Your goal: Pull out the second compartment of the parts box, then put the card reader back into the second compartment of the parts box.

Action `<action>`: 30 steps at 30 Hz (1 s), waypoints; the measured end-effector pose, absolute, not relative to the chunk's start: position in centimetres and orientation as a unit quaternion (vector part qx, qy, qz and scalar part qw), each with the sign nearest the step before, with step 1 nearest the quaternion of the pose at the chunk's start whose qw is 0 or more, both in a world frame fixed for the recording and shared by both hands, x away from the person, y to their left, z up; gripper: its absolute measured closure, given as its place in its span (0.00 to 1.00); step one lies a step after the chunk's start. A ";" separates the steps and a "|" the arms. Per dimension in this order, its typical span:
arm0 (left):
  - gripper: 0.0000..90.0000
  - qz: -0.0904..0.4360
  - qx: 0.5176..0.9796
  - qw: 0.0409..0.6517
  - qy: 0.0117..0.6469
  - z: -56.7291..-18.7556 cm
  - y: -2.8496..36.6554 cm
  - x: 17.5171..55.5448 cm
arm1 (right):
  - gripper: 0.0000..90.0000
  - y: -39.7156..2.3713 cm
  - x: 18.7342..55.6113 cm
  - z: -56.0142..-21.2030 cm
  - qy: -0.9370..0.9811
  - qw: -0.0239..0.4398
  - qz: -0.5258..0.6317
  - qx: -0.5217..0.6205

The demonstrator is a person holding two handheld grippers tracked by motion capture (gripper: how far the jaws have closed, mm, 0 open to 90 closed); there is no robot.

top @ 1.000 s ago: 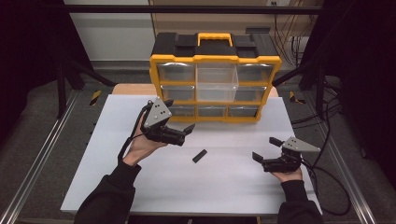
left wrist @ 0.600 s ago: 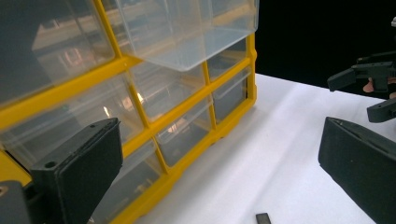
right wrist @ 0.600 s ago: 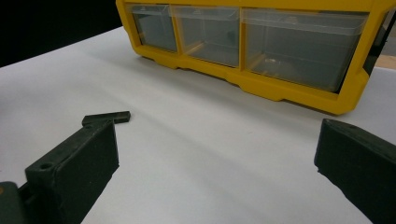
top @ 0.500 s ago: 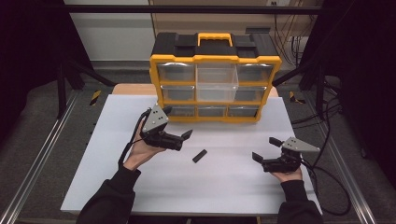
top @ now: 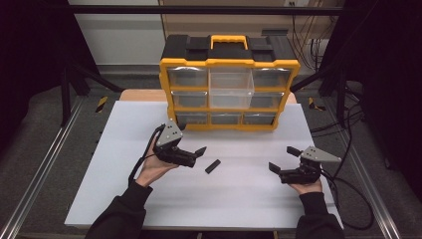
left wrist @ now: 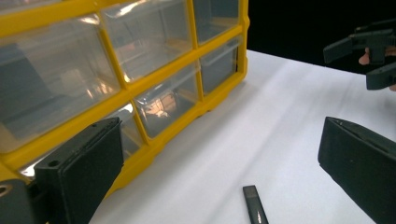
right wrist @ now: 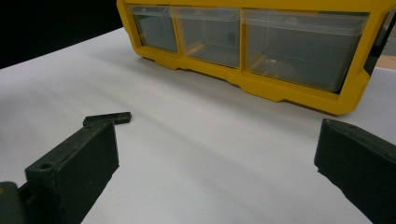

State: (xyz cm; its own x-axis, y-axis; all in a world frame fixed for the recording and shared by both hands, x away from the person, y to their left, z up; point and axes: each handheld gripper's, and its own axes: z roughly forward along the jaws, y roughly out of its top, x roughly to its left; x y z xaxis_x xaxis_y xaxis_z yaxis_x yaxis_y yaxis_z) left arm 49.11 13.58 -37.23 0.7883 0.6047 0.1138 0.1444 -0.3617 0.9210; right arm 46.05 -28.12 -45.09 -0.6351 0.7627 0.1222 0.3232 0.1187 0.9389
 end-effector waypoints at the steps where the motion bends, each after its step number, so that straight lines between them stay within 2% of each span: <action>1: 0.00 0.218 0.796 0.512 0.237 -37.4 13.5 49.2 | 0.00 -28.1 46.1 -45.1 0.720 0.201 0.546 0.377; 16: 0.01 0.189 0.796 0.518 0.249 -38.7 12.2 49.1 | 0.00 -28.1 46.1 -45.1 0.720 0.199 0.548 0.377; 30: 0.00 0.183 0.824 0.472 0.252 -40.7 9.4 49.4 | 0.00 -28.3 46.0 -45.0 0.717 0.201 0.551 0.376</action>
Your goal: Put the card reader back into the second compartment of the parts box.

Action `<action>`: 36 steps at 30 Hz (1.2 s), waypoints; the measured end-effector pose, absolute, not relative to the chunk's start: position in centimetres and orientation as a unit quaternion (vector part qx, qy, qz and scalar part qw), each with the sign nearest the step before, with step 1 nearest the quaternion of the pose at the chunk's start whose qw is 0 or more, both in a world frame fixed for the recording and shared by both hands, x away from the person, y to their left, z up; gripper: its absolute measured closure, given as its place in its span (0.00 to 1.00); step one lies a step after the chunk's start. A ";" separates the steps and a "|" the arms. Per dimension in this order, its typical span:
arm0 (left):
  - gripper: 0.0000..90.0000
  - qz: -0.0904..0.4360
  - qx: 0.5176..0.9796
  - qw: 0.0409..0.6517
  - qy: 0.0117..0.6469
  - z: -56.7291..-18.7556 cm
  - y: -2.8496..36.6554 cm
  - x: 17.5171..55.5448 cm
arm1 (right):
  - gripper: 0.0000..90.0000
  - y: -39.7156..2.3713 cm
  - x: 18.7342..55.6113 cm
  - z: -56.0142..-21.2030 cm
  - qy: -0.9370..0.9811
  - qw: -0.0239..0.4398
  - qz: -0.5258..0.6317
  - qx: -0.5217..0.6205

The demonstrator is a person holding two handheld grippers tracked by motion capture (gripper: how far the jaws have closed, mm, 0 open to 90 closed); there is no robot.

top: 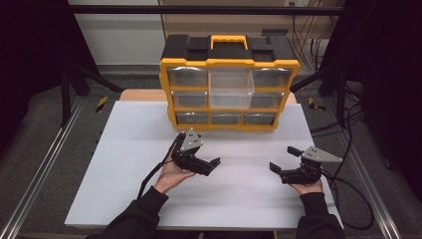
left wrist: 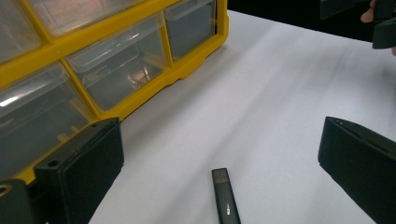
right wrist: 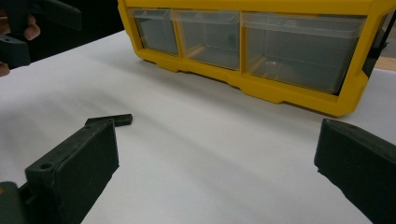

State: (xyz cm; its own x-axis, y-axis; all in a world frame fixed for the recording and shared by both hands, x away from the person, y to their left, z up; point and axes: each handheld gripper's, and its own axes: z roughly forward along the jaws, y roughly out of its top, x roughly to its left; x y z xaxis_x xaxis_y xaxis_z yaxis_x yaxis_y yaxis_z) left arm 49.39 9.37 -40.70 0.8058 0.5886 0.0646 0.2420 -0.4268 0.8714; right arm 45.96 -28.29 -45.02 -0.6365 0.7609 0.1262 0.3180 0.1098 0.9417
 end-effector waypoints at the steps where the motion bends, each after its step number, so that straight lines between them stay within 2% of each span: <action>1: 0.00 0.183 0.824 0.472 0.254 -40.9 9.3 49.4 | 0.00 -28.3 46.0 -45.0 0.717 0.201 0.551 0.376; 24: 0.00 0.150 0.847 0.426 0.280 -44.5 8.9 50.1 | 0.00 -28.1 46.0 -45.2 0.722 0.196 0.549 0.373; 36: 0.07 0.140 0.853 0.402 0.303 -45.7 8.7 50.2 | 0.00 -28.1 46.0 -45.2 0.721 0.195 0.550 0.372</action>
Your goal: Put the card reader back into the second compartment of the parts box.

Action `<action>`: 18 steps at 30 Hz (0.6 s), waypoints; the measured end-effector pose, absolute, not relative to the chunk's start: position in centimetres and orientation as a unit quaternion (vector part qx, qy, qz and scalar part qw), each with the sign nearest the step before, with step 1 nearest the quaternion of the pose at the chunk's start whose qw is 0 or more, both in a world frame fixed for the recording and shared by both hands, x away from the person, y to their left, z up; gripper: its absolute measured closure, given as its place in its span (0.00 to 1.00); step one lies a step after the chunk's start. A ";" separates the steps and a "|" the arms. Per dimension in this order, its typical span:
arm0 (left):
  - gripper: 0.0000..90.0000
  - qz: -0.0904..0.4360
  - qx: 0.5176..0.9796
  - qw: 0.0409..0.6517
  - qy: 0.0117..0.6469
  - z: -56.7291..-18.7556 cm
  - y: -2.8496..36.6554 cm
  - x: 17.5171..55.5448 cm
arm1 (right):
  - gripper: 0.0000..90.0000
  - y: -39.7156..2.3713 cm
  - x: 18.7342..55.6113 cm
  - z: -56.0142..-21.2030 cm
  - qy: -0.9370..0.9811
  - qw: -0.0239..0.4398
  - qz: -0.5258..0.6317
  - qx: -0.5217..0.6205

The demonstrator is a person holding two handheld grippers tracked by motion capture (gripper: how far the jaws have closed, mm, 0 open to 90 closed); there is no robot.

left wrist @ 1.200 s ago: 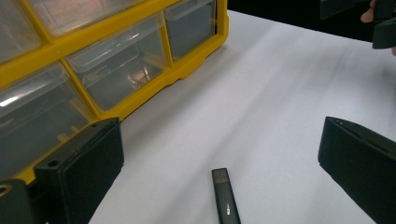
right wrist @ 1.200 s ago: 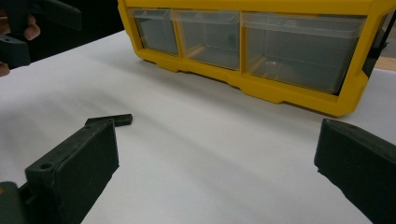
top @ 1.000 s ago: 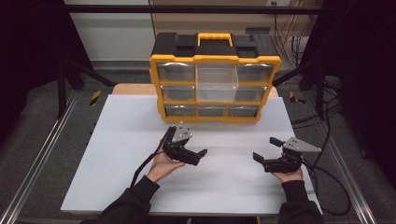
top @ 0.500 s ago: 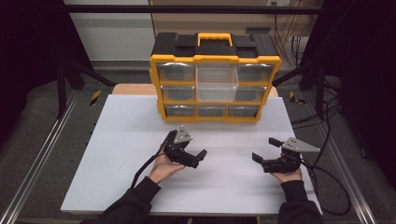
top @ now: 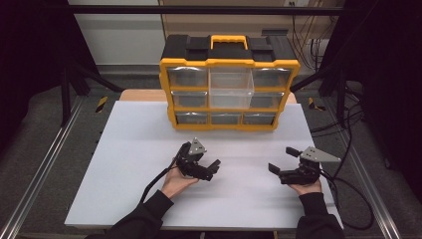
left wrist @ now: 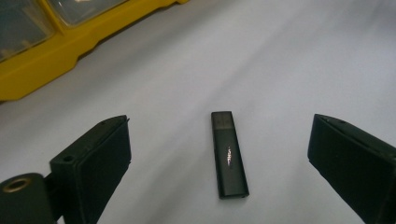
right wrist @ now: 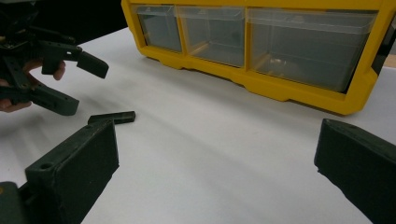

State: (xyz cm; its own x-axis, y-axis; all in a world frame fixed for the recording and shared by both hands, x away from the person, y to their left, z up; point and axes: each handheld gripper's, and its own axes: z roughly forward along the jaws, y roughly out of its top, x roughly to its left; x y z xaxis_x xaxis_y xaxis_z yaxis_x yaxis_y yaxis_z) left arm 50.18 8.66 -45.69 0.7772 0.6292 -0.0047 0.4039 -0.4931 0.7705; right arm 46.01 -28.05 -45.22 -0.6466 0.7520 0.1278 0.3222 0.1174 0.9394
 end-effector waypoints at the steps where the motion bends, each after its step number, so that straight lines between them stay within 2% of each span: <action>1: 0.08 0.142 0.854 0.398 0.303 -45.8 8.6 50.1 | 0.00 -28.1 46.0 -45.2 0.721 0.195 0.550 0.372; 9: 0.15 0.139 0.864 0.373 0.309 -46.5 8.2 50.0 | 0.00 -28.0 46.0 -45.2 0.721 0.195 0.550 0.372; 18: 0.31 0.128 0.865 0.365 0.319 -46.9 8.2 50.0 | 0.00 -28.0 46.0 -45.2 0.722 0.195 0.550 0.372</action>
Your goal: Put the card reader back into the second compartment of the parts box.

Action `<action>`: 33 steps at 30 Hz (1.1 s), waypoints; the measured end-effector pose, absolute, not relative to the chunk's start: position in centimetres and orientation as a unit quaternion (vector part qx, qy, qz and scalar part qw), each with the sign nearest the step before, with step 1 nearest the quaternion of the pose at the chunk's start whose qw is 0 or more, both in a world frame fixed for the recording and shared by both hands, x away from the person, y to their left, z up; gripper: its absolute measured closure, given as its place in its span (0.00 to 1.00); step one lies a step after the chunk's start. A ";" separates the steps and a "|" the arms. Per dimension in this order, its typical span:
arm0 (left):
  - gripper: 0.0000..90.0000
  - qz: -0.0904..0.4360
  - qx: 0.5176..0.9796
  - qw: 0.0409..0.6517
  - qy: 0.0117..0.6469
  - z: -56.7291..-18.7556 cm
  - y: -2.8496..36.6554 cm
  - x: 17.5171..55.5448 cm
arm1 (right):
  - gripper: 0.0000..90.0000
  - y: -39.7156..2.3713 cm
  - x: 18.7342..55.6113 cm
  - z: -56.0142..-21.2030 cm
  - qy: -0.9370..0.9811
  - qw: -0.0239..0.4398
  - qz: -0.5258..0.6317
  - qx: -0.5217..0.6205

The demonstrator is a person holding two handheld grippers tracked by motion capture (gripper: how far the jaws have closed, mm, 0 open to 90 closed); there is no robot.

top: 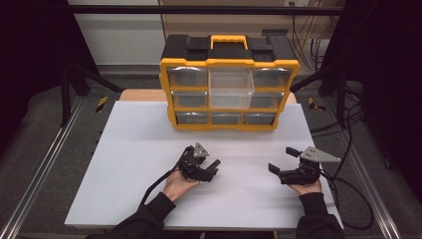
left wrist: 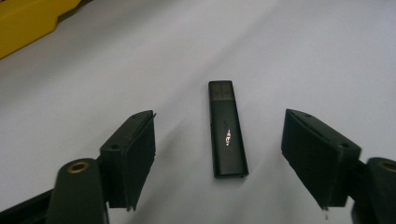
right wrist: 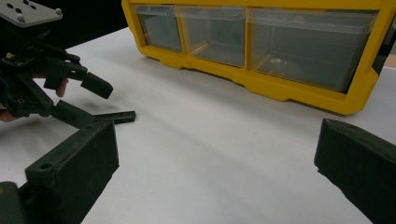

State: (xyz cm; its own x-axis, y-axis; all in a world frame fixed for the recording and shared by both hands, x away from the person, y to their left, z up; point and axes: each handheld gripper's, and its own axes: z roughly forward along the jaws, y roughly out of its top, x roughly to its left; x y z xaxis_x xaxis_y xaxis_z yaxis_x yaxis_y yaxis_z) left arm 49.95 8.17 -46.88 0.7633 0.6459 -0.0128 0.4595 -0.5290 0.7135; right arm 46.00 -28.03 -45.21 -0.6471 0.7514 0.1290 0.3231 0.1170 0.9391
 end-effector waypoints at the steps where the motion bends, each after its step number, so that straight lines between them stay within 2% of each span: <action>1: 0.33 0.126 0.866 0.364 0.319 -46.9 8.2 50.0 | 0.00 -28.0 46.0 -45.2 0.722 0.195 0.550 0.372; 15: 0.57 0.111 0.871 0.358 0.317 -47.2 8.0 49.8 | 0.00 -28.0 46.0 -45.2 0.722 0.195 0.550 0.373; 33: 0.74 0.119 0.876 0.342 0.318 -47.3 7.8 49.7 | 0.00 -28.1 46.0 -45.2 0.722 0.195 0.550 0.372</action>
